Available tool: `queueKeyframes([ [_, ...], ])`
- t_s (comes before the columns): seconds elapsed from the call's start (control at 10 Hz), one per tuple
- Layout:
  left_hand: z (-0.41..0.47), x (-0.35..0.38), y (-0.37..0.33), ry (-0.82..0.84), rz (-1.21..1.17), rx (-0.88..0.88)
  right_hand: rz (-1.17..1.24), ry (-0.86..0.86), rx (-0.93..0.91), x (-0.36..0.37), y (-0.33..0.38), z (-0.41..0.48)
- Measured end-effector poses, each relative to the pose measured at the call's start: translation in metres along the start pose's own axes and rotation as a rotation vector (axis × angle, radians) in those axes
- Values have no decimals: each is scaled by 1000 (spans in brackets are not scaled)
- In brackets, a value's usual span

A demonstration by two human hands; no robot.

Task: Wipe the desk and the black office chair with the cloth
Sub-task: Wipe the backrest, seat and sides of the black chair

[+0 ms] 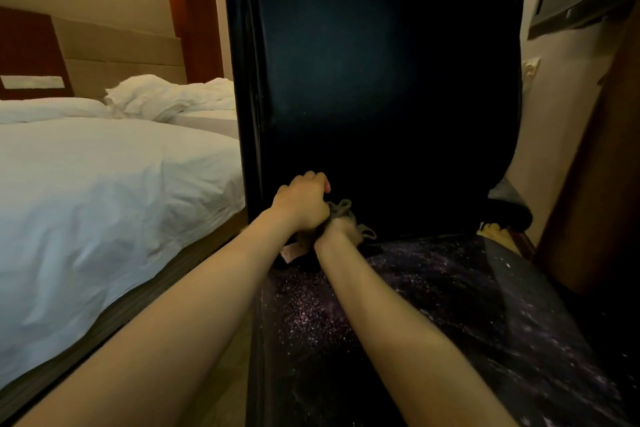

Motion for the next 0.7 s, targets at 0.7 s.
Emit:
queueKeyframes([
  [0.7, 29, 31, -52, -114, -323, -210, 201, 81, 193, -59, 100, 36],
])
Point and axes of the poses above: each hand's wrist, its own z-axis towards the middle knuckle, its own x-axis out of the palm, y = z × x, the point moved 8 cm from there along z, towards the middle knuckle, and after that the axes turned 10 degrees about -x, right-handed, at the moved point
